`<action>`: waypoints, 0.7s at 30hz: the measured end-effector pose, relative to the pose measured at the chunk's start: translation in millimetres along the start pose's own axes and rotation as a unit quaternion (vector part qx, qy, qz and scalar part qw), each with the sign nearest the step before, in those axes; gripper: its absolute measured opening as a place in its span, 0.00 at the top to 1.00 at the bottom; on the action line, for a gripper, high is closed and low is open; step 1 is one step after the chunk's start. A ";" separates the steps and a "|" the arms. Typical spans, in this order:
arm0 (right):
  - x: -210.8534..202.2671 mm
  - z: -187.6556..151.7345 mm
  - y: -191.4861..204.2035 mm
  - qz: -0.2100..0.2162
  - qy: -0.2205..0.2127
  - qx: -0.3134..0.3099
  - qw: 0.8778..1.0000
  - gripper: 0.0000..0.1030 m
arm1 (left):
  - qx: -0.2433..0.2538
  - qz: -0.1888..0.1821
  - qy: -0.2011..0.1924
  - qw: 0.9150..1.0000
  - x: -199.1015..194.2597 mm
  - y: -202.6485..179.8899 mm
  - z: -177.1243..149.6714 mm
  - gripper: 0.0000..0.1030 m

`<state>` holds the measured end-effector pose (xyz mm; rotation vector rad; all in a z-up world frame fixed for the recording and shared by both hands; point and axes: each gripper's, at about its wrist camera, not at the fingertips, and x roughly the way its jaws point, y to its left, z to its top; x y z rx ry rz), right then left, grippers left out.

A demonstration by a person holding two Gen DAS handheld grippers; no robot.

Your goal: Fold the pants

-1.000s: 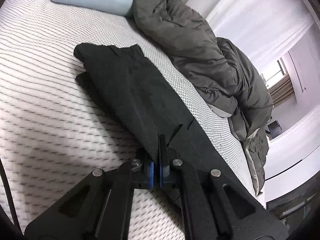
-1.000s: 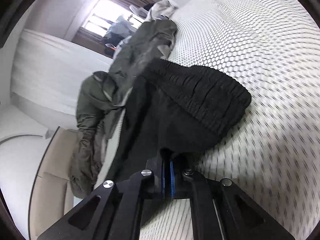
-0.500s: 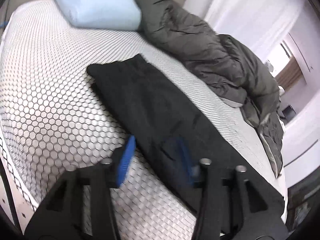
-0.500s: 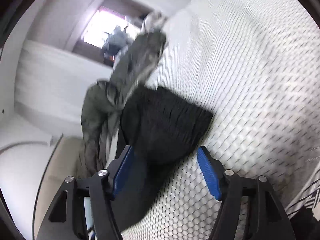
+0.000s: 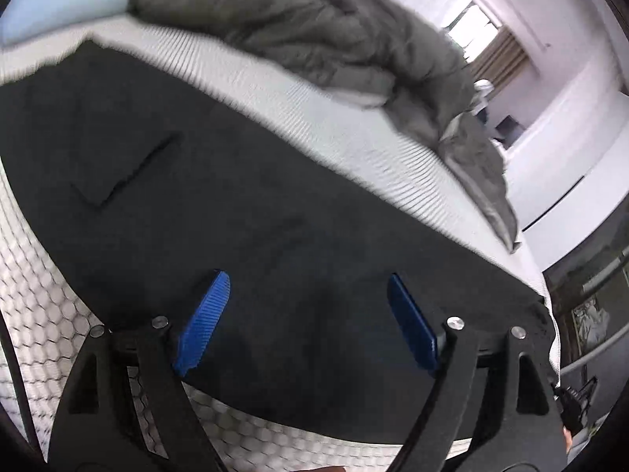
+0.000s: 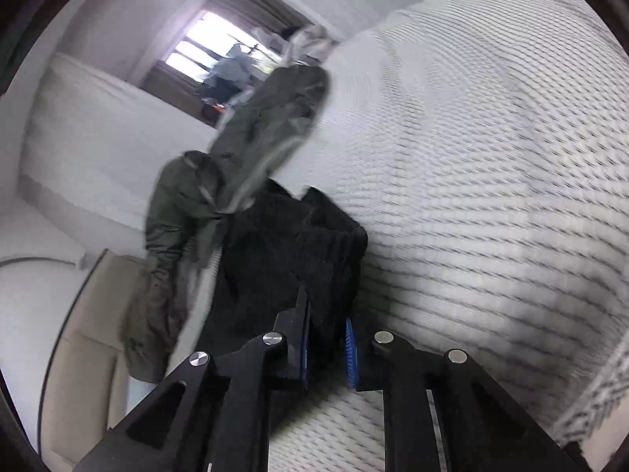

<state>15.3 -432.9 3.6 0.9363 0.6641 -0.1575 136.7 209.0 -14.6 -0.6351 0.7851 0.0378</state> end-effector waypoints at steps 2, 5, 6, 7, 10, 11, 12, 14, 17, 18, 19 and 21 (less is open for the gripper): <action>9.3 0.0 -11.1 -0.033 0.036 0.023 0.999 0.75 | 0.000 0.000 0.003 1.000 3.7 2.6 -0.1 0.22; -7.9 4.9 -7.0 -0.033 0.004 0.017 0.999 0.62 | 0.018 0.011 -0.016 1.000 -6.8 -7.9 -0.8 0.22; -20.5 7.1 3.1 -0.049 -0.034 -0.008 0.998 0.56 | 0.026 0.010 -0.020 0.999 -9.0 -11.4 -0.6 0.22; -26.8 8.8 9.5 -0.046 -0.051 -0.023 0.997 0.45 | 0.042 0.006 -0.024 0.999 -11.7 -19.9 -1.7 0.22; -22.9 23.1 40.6 -0.018 -0.050 -0.088 0.995 0.24 | 0.111 0.006 -0.024 0.994 -11.2 -52.4 -4.7 0.19; -16.3 28.9 50.5 -0.014 -0.043 -0.107 0.993 0.24 | 0.131 0.007 -0.022 0.991 -9.7 -63.7 -5.7 0.18; -6.8 34.1 61.2 -0.012 -0.031 -0.128 0.991 0.24 | 0.153 0.001 -0.015 0.988 -5.3 -76.2 -6.9 0.17; 22.7 50.1 78.8 -0.011 0.003 -0.161 0.987 0.24 | 0.175 -0.031 0.012 0.984 9.1 -98.7 -9.7 0.15; 68.6 68.9 93.2 -0.020 0.046 -0.207 0.977 0.24 | 0.166 -0.053 0.051 0.983 29.4 -105.9 -17.3 0.04; 79.7 62.2 96.3 -0.040 0.051 -0.223 0.973 0.24 | 0.166 -0.040 0.059 0.984 34.9 -104.1 -19.8 0.02; 91.1 66.0 94.2 -0.062 0.053 -0.242 0.967 0.24 | 0.166 -0.027 0.063 0.984 36.0 -100.2 -23.7 0.01; 120.3 77.3 106.7 -0.087 0.066 -0.275 0.955 0.24 | 0.173 -0.017 0.062 0.983 34.3 -95.7 -26.4 0.02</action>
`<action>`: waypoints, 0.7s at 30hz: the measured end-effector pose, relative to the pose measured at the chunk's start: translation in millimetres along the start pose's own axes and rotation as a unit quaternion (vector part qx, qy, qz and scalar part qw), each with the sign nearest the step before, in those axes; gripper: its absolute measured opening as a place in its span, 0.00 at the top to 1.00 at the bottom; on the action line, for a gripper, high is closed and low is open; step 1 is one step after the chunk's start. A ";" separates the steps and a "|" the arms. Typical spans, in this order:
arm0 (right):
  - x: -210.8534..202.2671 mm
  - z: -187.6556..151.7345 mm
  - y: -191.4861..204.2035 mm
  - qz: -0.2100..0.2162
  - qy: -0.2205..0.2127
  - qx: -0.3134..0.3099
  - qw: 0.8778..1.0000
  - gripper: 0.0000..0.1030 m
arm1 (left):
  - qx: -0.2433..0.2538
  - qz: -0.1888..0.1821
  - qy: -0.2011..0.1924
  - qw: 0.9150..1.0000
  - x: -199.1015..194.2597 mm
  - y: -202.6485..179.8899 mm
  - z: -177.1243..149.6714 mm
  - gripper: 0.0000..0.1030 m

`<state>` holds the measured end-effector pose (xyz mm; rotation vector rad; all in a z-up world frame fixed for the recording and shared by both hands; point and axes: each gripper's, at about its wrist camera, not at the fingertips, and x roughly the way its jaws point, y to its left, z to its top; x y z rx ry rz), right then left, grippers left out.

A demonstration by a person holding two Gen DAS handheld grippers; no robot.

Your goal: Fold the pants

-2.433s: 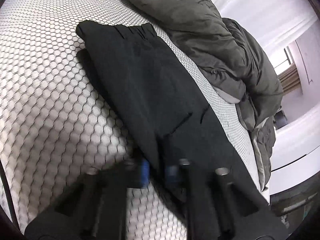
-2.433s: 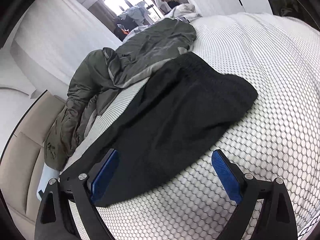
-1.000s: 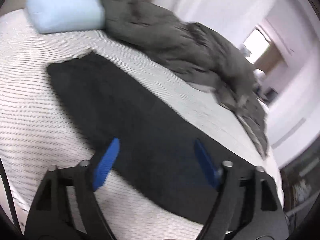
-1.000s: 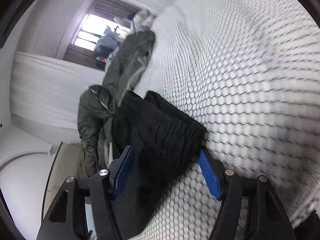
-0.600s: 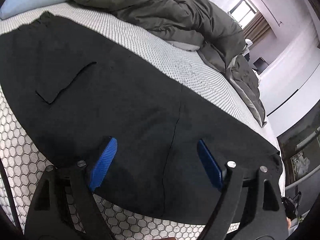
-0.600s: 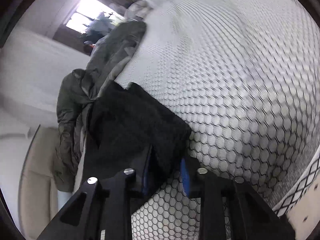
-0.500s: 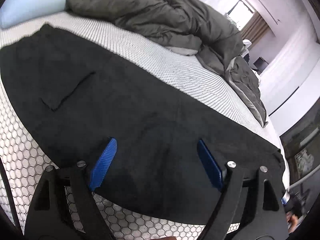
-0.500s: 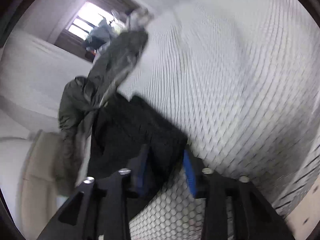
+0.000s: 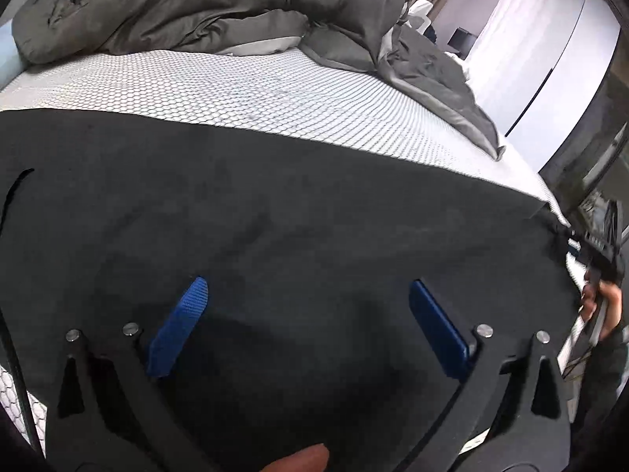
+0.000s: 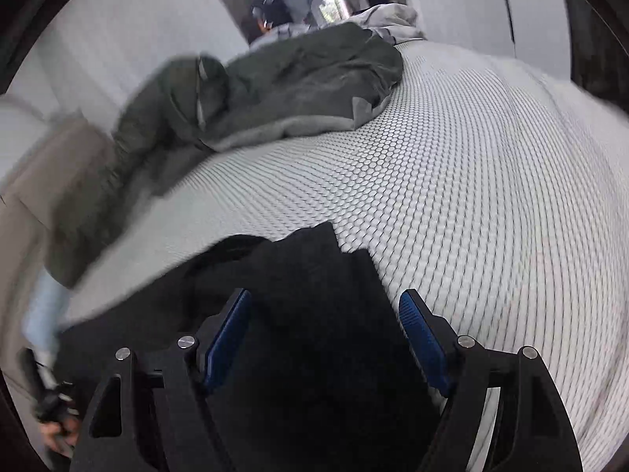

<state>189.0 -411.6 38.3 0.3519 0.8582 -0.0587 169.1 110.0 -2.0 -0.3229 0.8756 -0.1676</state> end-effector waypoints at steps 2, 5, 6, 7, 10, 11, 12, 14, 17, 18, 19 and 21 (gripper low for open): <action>14.7 7.3 2.8 0.022 0.017 -0.023 0.999 0.52 | 0.009 0.001 0.001 1.000 -2.3 -1.5 -0.4 0.01; 23.2 14.1 16.3 0.014 0.024 -0.077 0.997 0.85 | 0.018 0.010 0.002 1.000 -1.8 -3.4 -3.0 0.01; 21.6 18.3 18.7 0.023 0.015 -0.083 0.996 0.87 | 0.020 0.014 0.003 1.000 2.9 -3.3 -1.9 0.01; 18.8 21.5 17.3 0.026 0.007 -0.073 0.997 0.89 | 0.023 0.017 0.004 1.000 3.3 -5.6 -3.3 0.01; 24.8 33.5 -1.6 -0.027 -0.017 -0.025 0.999 0.91 | 0.030 0.019 0.014 0.999 14.1 -2.4 0.8 0.01; 33.1 34.6 -10.0 -0.038 -0.010 -0.007 0.999 0.89 | 0.031 0.020 0.015 0.999 17.8 -1.3 3.0 0.01; 38.3 29.3 -15.1 -0.043 0.000 0.004 0.999 0.85 | 0.032 0.021 0.015 0.999 18.1 -1.0 3.7 0.01; 39.7 26.5 -14.4 -0.053 0.000 0.004 0.999 0.73 | 0.031 0.025 0.009 0.999 15.0 -1.1 4.6 0.01; 6.6 19.1 -3.9 -0.079 -0.041 -0.019 0.996 0.41 | 0.042 0.029 -0.018 0.999 0.8 -8.3 5.5 0.01; -15.5 11.9 4.5 -0.086 -0.073 -0.038 0.993 0.36 | 0.055 0.025 -0.030 0.998 -5.9 -14.8 4.1 0.01; -31.2 5.0 11.7 -0.087 -0.092 -0.050 0.991 0.25 | 0.073 0.018 -0.042 0.996 -12.5 -23.9 1.8 0.01; -57.7 -19.4 32.6 -0.065 -0.115 -0.075 0.988 0.11 | 0.114 -0.009 -0.058 0.992 -21.3 -47.9 -6.1 0.01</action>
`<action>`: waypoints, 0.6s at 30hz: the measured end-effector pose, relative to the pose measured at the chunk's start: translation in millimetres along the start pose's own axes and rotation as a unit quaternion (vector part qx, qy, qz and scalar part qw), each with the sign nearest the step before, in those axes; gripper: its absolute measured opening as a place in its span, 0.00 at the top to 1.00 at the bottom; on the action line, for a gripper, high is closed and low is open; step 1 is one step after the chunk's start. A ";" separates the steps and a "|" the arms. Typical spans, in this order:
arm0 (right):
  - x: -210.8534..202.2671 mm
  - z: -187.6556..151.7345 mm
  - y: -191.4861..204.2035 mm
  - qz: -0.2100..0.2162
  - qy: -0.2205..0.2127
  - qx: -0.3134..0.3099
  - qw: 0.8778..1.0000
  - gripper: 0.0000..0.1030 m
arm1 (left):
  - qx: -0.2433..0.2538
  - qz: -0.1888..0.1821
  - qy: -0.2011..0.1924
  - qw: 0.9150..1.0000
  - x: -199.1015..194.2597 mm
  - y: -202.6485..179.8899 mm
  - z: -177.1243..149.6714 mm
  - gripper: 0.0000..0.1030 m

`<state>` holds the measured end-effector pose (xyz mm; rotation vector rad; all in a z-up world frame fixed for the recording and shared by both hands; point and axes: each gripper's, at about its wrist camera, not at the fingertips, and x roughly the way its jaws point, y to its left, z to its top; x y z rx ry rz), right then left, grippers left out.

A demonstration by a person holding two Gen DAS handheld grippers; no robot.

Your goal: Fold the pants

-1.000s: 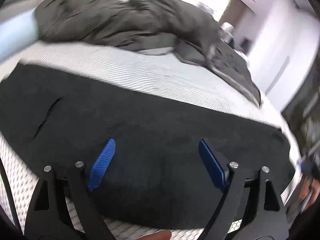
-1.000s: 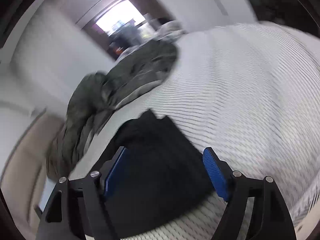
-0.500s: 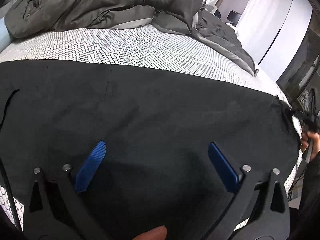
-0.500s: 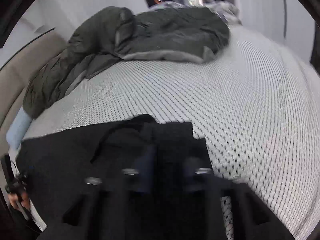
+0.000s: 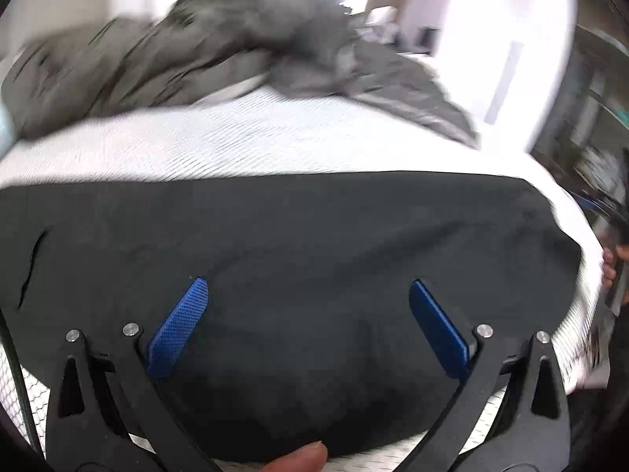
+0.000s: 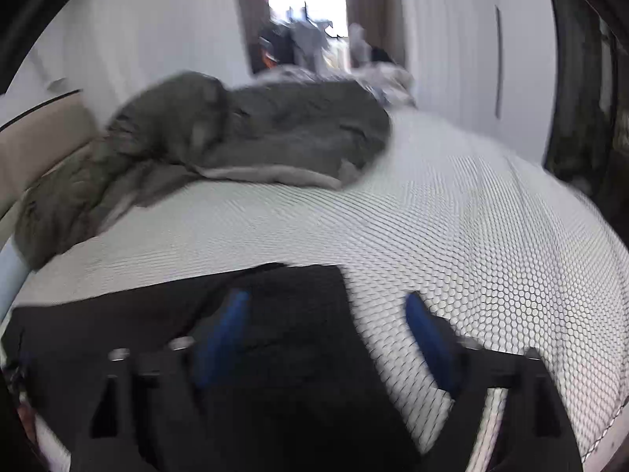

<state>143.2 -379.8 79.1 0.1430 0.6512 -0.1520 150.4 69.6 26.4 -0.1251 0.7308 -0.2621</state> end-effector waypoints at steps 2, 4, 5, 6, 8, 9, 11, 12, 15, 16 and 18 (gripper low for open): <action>-12.1 -17.3 28.3 0.044 0.004 -0.030 0.999 0.10 | 0.046 -0.031 -0.001 0.998 -0.5 -33.6 -3.8 0.01; -14.3 -41.4 63.1 0.080 0.024 -0.071 0.994 0.10 | 0.088 -0.061 0.011 0.994 5.8 -66.6 -9.4 0.01; -14.6 -52.7 77.0 0.096 0.036 -0.087 0.991 0.10 | 0.101 -0.078 0.020 0.992 10.8 -81.1 -12.7 0.01; -10.3 -67.2 100.9 0.126 0.062 -0.119 0.983 0.10 | 0.109 -0.094 0.032 0.989 16.9 -92.0 -15.5 0.01; -3.1 -84.4 127.9 0.161 0.082 -0.155 0.971 0.10 | 0.130 -0.109 0.065 0.983 31.9 -109.9 -22.2 0.01; 4.2 -96.1 144.1 0.169 0.100 -0.184 0.963 0.10 | 0.141 -0.103 0.074 0.982 37.6 -114.8 -26.2 0.01; 20.7 -108.4 160.2 0.145 0.123 -0.232 0.954 0.10 | 0.157 -0.079 0.093 0.980 48.1 -114.4 -34.3 0.01; 26.4 -114.1 156.4 0.115 0.123 -0.255 0.952 0.10 | 0.154 -0.075 0.100 0.980 50.3 -110.6 -36.0 0.01; 27.2 -105.7 120.4 0.048 0.116 -0.247 0.961 0.10 | 0.124 -0.090 0.101 0.983 46.9 -95.8 -32.6 0.01; 25.3 -101.2 97.7 -0.001 0.100 -0.234 0.967 0.09 | 0.118 -0.083 0.101 0.984 47.1 -91.0 -31.4 0.01; 29.8 -98.2 58.8 -0.098 0.092 -0.209 0.969 0.08 | 0.107 -0.067 0.103 0.987 49.7 -86.1 -32.2 0.01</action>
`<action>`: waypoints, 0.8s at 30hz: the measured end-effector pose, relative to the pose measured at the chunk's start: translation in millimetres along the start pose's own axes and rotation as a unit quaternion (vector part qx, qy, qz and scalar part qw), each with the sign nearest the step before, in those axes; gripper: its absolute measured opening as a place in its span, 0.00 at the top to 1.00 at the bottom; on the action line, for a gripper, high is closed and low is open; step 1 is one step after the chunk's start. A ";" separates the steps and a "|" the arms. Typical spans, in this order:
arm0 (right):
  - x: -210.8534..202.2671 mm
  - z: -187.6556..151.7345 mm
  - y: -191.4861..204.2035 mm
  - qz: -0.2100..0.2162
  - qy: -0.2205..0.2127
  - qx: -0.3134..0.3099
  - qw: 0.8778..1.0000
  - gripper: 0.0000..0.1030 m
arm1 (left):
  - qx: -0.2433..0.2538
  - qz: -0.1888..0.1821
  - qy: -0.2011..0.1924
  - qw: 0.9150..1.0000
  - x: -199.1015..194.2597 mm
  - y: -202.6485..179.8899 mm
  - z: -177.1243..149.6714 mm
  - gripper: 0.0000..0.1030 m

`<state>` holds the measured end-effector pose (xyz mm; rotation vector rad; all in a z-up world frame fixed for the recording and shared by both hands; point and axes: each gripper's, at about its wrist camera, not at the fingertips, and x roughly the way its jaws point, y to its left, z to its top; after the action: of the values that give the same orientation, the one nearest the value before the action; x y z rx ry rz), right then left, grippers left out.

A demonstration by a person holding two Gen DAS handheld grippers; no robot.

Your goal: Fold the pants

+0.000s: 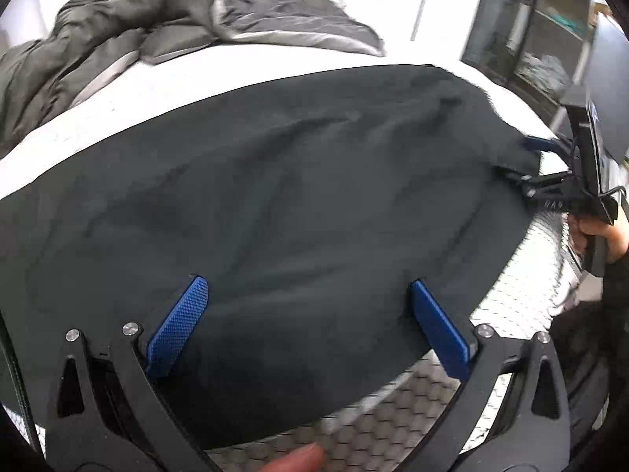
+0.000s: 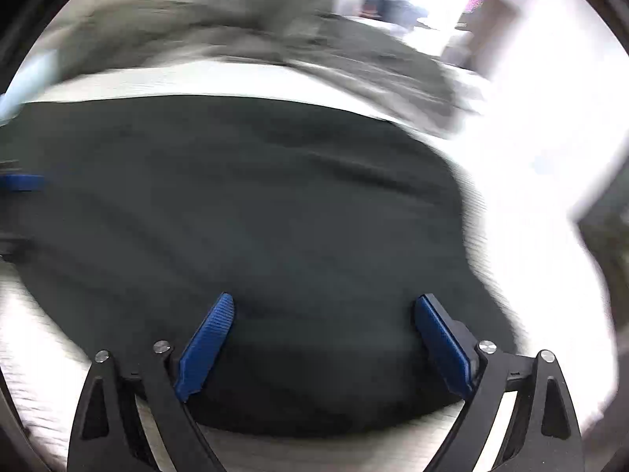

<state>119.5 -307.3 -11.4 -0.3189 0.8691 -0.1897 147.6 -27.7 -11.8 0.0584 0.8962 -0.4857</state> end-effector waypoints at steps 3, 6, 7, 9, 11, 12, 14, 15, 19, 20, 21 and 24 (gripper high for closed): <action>13.3 -6.1 -35.9 0.011 0.019 0.076 0.997 0.07 | -0.002 0.009 -0.002 1.000 -1.1 9.4 0.7 0.01; -0.4 4.7 -36.2 -0.001 -0.001 0.082 0.997 0.07 | 0.006 0.019 -0.036 0.999 -18.9 6.7 1.7 0.01; -8.9 11.6 -31.6 0.004 -0.023 0.081 0.996 0.07 | 0.019 0.017 -0.071 0.997 -32.4 2.8 3.3 0.01; -29.7 24.4 -20.2 0.036 -0.067 0.082 0.994 0.07 | 0.039 0.008 -0.106 0.994 -45.3 -4.5 9.4 0.01; -40.8 42.2 -0.6 0.113 -0.096 0.089 0.985 0.07 | 0.052 0.003 -0.089 0.995 -36.5 -8.8 22.9 0.01; -40.3 46.9 8.4 0.147 -0.091 0.087 0.981 0.07 | 0.053 0.004 -0.075 0.996 -27.1 -9.4 29.5 0.01; -23.2 60.6 42.3 0.226 -0.051 0.065 0.971 0.07 | 0.051 0.004 -0.033 0.998 4.3 -7.3 43.1 0.01; -11.9 62.6 55.6 0.232 -0.030 0.050 0.971 0.07 | 0.049 0.000 0.000 0.999 21.0 -3.9 47.0 0.01; 28.4 63.9 65.5 0.172 0.020 -0.024 0.985 0.17 | 0.008 -0.018 0.038 0.999 41.7 24.3 57.0 0.01; 26.5 63.2 53.8 0.154 0.015 -0.026 0.988 0.17 | 0.001 0.004 0.035 0.999 36.5 33.1 57.6 0.01; 14.7 52.1 32.2 0.128 0.013 -0.022 0.991 0.17 | -0.001 0.034 0.034 0.999 31.9 41.9 56.2 0.01; 17.5 35.4 -9.7 0.007 0.007 -0.022 1.000 0.19 | -0.035 0.111 0.040 0.992 28.9 77.6 51.2 0.00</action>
<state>157.6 -314.5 0.8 -0.3524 0.8894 -0.1607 233.8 17.7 -13.3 0.1130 0.9727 -0.2452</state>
